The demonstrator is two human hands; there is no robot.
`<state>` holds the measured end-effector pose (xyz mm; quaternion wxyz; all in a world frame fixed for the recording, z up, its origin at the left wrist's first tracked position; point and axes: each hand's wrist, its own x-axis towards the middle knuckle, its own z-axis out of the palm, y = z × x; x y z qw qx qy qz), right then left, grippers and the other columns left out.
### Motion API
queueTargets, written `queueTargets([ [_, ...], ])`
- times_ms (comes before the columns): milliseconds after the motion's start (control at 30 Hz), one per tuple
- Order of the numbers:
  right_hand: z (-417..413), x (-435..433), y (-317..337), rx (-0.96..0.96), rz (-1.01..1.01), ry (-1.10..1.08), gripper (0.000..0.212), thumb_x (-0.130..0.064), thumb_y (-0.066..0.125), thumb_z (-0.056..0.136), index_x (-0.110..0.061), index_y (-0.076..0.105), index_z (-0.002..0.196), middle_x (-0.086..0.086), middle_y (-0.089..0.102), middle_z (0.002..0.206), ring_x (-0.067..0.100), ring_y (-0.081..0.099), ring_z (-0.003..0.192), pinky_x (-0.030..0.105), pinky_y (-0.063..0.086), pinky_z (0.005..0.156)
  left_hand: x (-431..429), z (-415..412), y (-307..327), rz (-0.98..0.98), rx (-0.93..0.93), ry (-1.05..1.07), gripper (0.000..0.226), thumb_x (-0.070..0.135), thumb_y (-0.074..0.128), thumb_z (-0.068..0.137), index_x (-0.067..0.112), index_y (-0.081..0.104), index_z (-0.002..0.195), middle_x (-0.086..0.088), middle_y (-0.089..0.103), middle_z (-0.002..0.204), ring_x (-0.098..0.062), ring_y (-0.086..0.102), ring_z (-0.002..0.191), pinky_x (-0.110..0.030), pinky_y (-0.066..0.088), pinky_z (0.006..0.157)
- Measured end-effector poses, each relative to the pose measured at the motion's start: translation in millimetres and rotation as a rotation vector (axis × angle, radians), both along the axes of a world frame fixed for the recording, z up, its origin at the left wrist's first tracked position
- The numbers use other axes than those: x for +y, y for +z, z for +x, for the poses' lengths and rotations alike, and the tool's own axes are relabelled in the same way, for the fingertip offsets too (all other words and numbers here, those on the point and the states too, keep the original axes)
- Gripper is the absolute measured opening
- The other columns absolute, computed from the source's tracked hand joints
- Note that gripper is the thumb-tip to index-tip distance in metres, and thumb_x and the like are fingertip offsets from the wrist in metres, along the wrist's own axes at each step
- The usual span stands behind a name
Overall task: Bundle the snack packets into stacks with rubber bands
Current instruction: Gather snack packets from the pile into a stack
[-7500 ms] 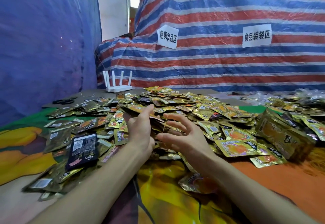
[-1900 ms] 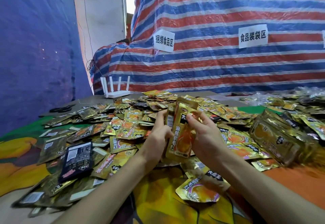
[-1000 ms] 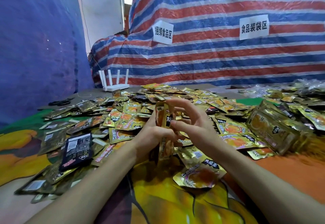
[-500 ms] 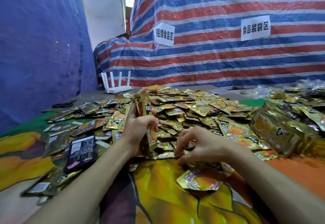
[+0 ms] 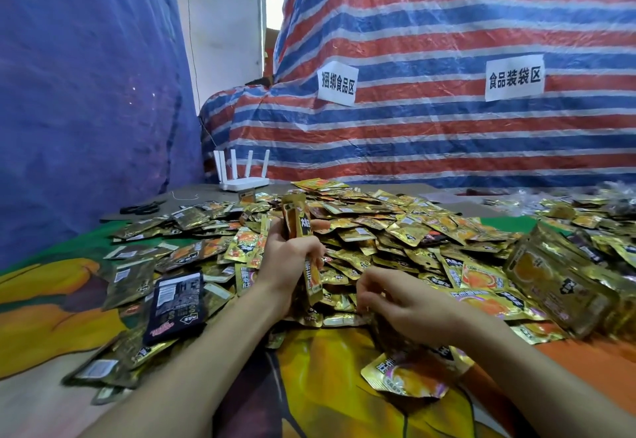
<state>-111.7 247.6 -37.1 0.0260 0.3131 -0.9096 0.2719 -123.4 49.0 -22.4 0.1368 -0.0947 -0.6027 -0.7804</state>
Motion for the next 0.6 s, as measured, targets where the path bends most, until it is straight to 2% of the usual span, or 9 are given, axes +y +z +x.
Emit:
queueTargets([
  [67,-3,0,-3,0.01,-0.226,-0.006,0.01,-0.016,0.051,0.104,-0.021,0.058,0.097,-0.006,0.064,0.086,0.01,0.058,0.08,0.037,0.05,0.079,0,3,1,-0.013,-0.001,-0.026,0.037,-0.019,0.05,0.076,-0.004,0.066,0.105,-0.011,0.072,0.09,-0.023,0.052,0.062,-0.034,0.046,0.06],
  [167,-9,3,-4,0.03,-0.512,-0.039,0.009,-0.01,0.058,0.1,-0.018,0.059,0.103,0.001,0.071,0.08,0.03,0.065,0.082,0.051,0.05,0.078,0,6,2,-0.016,-0.014,-0.123,0.047,-0.019,0.043,0.079,0.0,0.065,0.116,-0.012,0.069,0.088,-0.024,0.054,0.062,-0.033,0.047,0.059],
  [233,-12,5,-4,0.055,-0.61,-0.041,0.01,-0.009,0.062,0.097,-0.016,0.061,0.105,0.0,0.074,0.083,0.025,0.068,0.081,0.038,0.051,0.071,1,7,2,-0.007,-0.09,-0.242,0.048,-0.014,0.041,0.079,-0.003,0.063,0.12,-0.013,0.063,0.081,-0.027,0.053,0.063,-0.031,0.047,0.057],
  [300,-13,5,-4,0.067,-0.661,-0.043,0.01,-0.007,0.064,0.095,-0.013,0.063,0.103,-0.001,0.075,0.085,0.014,0.07,0.083,0.024,0.05,0.074,3,8,2,-0.03,-0.19,-0.377,0.041,-0.006,0.048,0.074,-0.005,0.064,0.111,-0.014,0.061,0.079,-0.027,0.053,0.064,-0.03,0.048,0.056],
  [367,-13,5,-3,0.053,-0.716,-0.03,0.01,-0.003,0.065,0.094,-0.008,0.064,0.102,-0.002,0.075,0.084,0.01,0.071,0.081,0.021,0.052,0.072,4,11,1,-0.097,-0.255,-0.488,0.035,-0.004,0.054,0.067,-0.004,0.068,0.099,-0.014,0.064,0.08,-0.024,0.058,0.063,-0.029,0.052,0.054],
  [467,-14,5,-3,-0.024,-0.803,0.036,0.009,0.006,0.059,0.094,0.003,0.059,0.103,-0.004,0.076,0.081,0.004,0.069,0.073,0.015,0.051,0.064,9,14,-2,-0.194,-0.25,-0.549,0.052,-0.003,0.055,0.06,-0.005,0.062,0.112,-0.014,0.071,0.082,-0.021,0.064,0.06,-0.027,0.054,0.052],
  [500,-13,5,-3,-0.062,-0.833,0.056,0.008,0.008,0.056,0.095,0.005,0.058,0.103,-0.003,0.075,0.079,0.003,0.068,0.07,0.013,0.05,0.062,10,14,-3,-0.203,-0.242,-0.552,0.051,-0.003,0.055,0.059,-0.004,0.063,0.109,-0.012,0.072,0.081,-0.02,0.066,0.06,-0.027,0.055,0.052],
  [567,-13,4,-3,-0.112,-0.86,0.065,0.009,0.009,0.055,0.096,0.003,0.058,0.101,-0.001,0.073,0.075,0.003,0.065,0.066,0.013,0.048,0.058,11,14,-3,-0.214,-0.226,-0.541,0.047,-0.003,0.055,0.057,-0.005,0.063,0.103,-0.013,0.07,0.079,-0.019,0.067,0.059,-0.028,0.055,0.052],
  [600,-14,4,-4,-0.104,-0.854,0.046,0.009,0.008,0.056,0.096,0.0,0.059,0.1,0.0,0.073,0.073,0.003,0.064,0.063,0.013,0.047,0.057,11,14,-3,-0.219,-0.227,-0.529,0.051,-0.003,0.056,0.057,-0.009,0.061,0.107,-0.016,0.067,0.08,-0.02,0.066,0.058,-0.028,0.054,0.051],
])
